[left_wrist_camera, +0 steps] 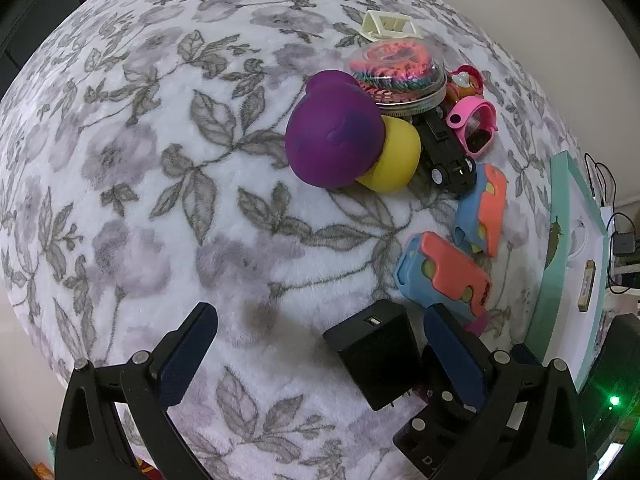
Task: Organize rigid objects
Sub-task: 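Grasp the black charger with the left tool while the right tool grasps the pink lighter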
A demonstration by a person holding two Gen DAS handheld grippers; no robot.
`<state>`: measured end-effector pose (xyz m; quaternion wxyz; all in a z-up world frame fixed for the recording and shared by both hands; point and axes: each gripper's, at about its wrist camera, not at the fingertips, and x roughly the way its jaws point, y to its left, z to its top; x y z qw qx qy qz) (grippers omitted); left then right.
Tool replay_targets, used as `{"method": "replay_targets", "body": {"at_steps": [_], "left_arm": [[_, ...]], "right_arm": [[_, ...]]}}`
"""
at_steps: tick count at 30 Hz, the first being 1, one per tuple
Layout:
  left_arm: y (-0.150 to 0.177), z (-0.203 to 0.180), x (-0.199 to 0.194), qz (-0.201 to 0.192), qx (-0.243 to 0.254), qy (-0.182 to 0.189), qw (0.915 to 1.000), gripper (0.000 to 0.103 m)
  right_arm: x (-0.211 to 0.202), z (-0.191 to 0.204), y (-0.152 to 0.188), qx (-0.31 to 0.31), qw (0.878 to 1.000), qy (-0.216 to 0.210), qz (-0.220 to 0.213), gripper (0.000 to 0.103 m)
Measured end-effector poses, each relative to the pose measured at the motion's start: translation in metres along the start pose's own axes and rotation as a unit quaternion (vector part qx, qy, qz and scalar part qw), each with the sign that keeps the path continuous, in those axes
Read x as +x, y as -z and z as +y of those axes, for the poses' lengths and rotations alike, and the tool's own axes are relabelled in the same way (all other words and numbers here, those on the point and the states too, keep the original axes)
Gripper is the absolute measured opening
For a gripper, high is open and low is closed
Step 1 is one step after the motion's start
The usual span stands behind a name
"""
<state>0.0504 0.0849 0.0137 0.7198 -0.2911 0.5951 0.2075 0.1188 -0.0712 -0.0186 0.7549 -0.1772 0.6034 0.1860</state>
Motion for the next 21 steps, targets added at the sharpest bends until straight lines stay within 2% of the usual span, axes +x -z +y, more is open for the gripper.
{"method": "replay_targets", "body": {"at_steps": [8,14,19,20,21], "left_arm": [[0.001,-0.010,0.007,0.010,0.017,-0.006,0.9998,0.103],[0.008,-0.021,0.012,0.018,0.022,-0.010,0.9995,0.103],[0.012,-0.024,0.018,0.026,0.028,-0.008,0.9992,0.102],[0.014,-0.027,0.019,0.025,0.033,-0.007,0.9991,0.100],[0.015,-0.029,0.019,0.025,0.039,-0.008,0.9989,0.093]], "right_arm": [[0.001,0.007,0.010,-0.021,1.000,0.006,0.012,0.097],[-0.003,0.003,0.015,-0.018,1.000,0.000,0.016,0.083],[-0.011,-0.005,0.014,-0.019,1.000,-0.002,0.018,0.068],[-0.012,-0.006,0.014,-0.020,1.000,-0.002,0.019,0.067],[-0.016,-0.007,0.014,-0.020,1.000,-0.002,0.019,0.065]]}}
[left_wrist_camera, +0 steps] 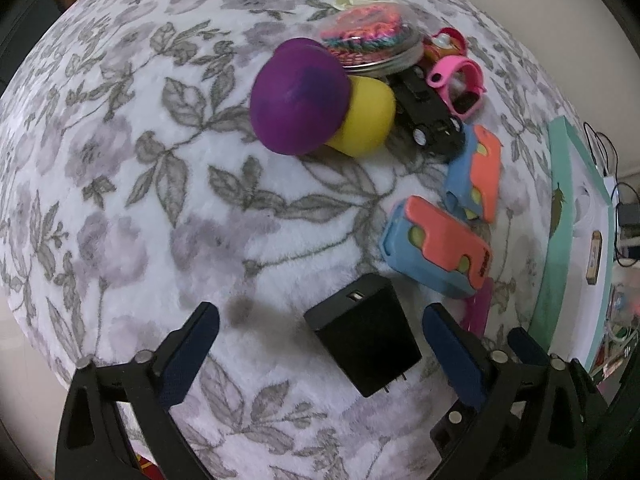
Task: Organize rigid objects
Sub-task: 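Grasp the black charger with the left tool while the right tool grasps the pink lighter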
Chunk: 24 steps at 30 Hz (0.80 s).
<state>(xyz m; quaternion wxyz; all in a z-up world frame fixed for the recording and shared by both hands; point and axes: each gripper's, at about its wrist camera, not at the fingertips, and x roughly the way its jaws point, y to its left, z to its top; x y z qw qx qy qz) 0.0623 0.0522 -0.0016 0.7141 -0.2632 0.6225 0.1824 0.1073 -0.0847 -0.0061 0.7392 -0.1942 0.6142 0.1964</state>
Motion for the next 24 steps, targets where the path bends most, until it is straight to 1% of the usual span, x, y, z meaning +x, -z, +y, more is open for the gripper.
{"method": "replay_targets", "body": {"at_steps": [2,3,4,6,8,15,17,21,24], "left_arm": [[0.002,-0.005,0.002,0.000,0.009,0.006,0.9999,0.080],[0.002,-0.009,0.003,0.002,0.011,0.010,0.9999,0.076],[0.002,-0.011,0.003,0.003,0.013,0.014,0.9998,0.074],[0.005,-0.016,0.004,0.003,0.020,0.020,0.9996,0.064],[0.007,-0.022,0.005,0.003,0.029,0.021,0.9994,0.058],[0.012,-0.039,0.011,0.000,0.057,0.003,0.9984,0.055],[0.011,-0.042,0.014,0.002,0.062,0.000,0.9981,0.055],[0.014,-0.049,0.017,0.002,0.063,0.002,0.9980,0.055],[0.011,-0.040,0.012,0.004,0.062,0.007,0.9980,0.055]], "right_arm": [[-0.003,0.000,-0.002,0.001,1.000,-0.001,0.000,0.062],[-0.001,0.002,-0.002,0.002,1.000,0.000,-0.001,0.060],[-0.002,0.001,-0.003,0.003,1.000,0.000,-0.002,0.059],[-0.002,-0.001,-0.003,0.006,1.000,0.000,-0.004,0.057],[-0.003,-0.003,-0.004,0.009,1.000,-0.001,-0.005,0.055],[-0.006,-0.004,-0.010,0.007,1.000,0.000,-0.014,0.050],[-0.006,-0.003,-0.012,0.008,1.000,-0.007,-0.014,0.045],[-0.003,0.002,-0.013,0.007,1.000,-0.012,-0.011,0.031],[-0.004,-0.006,-0.012,0.022,1.000,-0.018,-0.010,0.021]]}}
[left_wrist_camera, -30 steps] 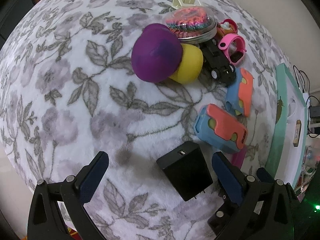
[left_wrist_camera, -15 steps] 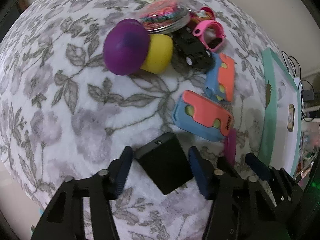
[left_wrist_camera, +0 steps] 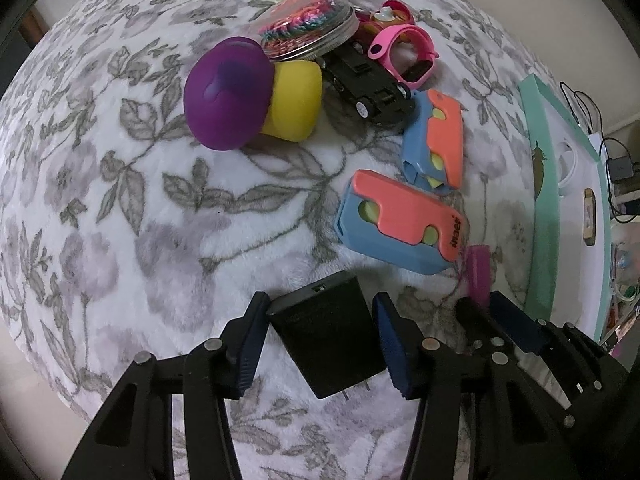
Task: Organize rigid objects
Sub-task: 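Grasp the black charger with the left tool while the right tool grasps the pink lighter, then lift and carry the black charger and pink lighter over the tray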
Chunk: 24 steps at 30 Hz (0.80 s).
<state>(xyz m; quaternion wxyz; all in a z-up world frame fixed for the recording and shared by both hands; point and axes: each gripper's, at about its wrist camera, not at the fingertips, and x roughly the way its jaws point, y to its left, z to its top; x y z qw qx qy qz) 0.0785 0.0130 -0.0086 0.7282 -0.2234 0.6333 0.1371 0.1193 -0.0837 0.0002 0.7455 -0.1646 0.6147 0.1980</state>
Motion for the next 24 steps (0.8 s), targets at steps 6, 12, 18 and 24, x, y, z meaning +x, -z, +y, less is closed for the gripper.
{"method": "replay_targets", "body": {"at_steps": [6,12,18,24], "left_arm": [[-0.001,-0.001,0.003,0.000,0.000,0.001,1.0000,0.054],[-0.001,0.002,0.001,0.000,-0.008,0.003,1.0000,0.050],[-0.002,0.011,-0.002,-0.001,-0.017,0.011,0.9998,0.048],[-0.002,0.016,-0.010,-0.010,-0.019,0.020,0.9996,0.048]], "right_arm": [[-0.002,-0.013,0.000,0.016,1.000,-0.007,0.003,0.021],[-0.003,-0.009,0.002,0.010,1.000,0.002,0.003,0.021],[-0.002,-0.009,0.002,0.010,1.000,0.002,0.004,0.021],[-0.003,-0.011,0.002,0.009,1.000,-0.001,0.004,0.021]]}}
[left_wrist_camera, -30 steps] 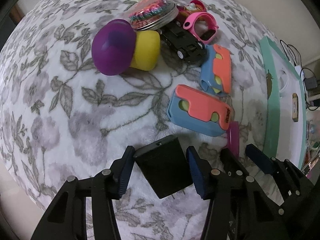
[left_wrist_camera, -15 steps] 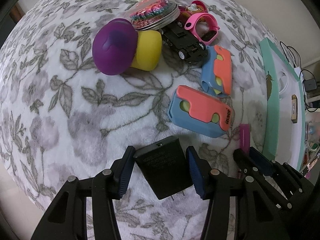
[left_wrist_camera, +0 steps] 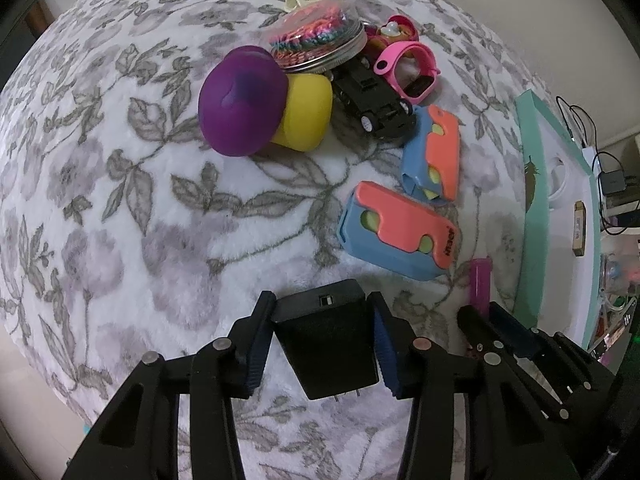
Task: Organize rigid objects
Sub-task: 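Lift and carry the black charger and pink lighter over the tray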
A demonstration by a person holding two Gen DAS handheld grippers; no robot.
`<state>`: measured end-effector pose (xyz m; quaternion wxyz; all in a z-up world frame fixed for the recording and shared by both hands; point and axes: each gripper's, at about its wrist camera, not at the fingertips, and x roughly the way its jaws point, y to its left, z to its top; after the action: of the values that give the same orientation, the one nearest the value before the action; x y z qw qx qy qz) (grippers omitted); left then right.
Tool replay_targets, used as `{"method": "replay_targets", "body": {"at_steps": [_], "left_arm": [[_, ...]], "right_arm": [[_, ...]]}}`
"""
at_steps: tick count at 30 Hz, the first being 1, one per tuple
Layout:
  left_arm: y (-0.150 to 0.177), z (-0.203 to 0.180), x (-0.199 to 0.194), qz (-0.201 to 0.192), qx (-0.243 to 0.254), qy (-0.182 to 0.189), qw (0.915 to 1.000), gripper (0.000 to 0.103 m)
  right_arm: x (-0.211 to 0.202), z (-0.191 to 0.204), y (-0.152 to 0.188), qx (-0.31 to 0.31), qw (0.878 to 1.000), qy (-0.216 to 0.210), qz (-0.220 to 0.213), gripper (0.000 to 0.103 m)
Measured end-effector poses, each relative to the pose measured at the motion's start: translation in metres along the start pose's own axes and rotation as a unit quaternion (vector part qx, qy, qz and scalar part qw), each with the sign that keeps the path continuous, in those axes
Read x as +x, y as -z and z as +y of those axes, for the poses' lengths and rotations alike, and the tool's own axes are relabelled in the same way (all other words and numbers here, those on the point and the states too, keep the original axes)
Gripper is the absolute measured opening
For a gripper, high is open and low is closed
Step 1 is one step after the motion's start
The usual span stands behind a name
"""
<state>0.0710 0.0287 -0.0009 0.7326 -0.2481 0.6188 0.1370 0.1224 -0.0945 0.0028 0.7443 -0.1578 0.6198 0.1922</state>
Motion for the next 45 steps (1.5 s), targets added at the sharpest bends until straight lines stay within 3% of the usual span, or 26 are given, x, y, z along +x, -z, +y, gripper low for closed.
{"method": "replay_targets", "body": {"at_steps": [14,20,28,39,45], "left_arm": [[-0.010,0.007,-0.037,-0.036,-0.002,0.014,0.9992,0.048],[-0.009,0.004,-0.076,-0.112,0.013,0.008,0.9936,0.048],[-0.006,-0.010,-0.111,-0.188,0.029,0.032,0.9811,0.048],[-0.008,-0.042,-0.124,-0.225,0.046,0.066,0.9709,0.048],[-0.013,-0.078,-0.133,-0.237,0.083,0.068,0.9657,0.048]], "right_arm": [[-0.014,-0.002,-0.005,0.001,1.000,-0.008,-0.008,0.021],[-0.043,-0.007,-0.007,0.010,0.999,-0.019,-0.049,0.021],[-0.086,-0.019,-0.009,0.035,0.991,-0.015,-0.128,0.021],[-0.126,-0.093,-0.005,0.119,0.973,0.009,-0.195,0.021],[-0.139,-0.142,0.001,0.171,0.961,0.050,-0.211,0.021]]}}
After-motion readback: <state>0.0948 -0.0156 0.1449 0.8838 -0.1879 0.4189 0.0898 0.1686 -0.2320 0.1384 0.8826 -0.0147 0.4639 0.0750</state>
